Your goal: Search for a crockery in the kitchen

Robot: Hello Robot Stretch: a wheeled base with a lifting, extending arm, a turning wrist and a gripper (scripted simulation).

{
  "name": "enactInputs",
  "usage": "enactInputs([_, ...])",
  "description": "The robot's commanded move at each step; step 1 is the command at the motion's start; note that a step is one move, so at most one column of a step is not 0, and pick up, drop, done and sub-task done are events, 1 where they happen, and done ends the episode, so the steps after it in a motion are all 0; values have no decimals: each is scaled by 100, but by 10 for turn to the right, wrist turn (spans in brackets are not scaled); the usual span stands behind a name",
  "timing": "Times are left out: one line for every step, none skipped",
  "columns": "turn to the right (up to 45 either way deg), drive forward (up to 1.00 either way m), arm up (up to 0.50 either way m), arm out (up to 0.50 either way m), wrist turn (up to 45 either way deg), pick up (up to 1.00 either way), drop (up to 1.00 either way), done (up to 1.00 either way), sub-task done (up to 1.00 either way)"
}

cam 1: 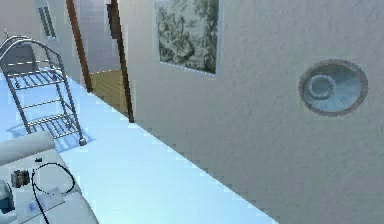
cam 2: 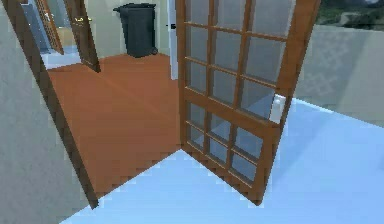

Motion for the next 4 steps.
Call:
enactInputs([30,0,0,0,0,0,0,0,0])
enactInputs([210,0,0,0,0,0,0,0,0])
enactInputs([0,35,0,0,0,0,0,0,0])
enactInputs([-90,0,0,0,0,0,0,0,0])
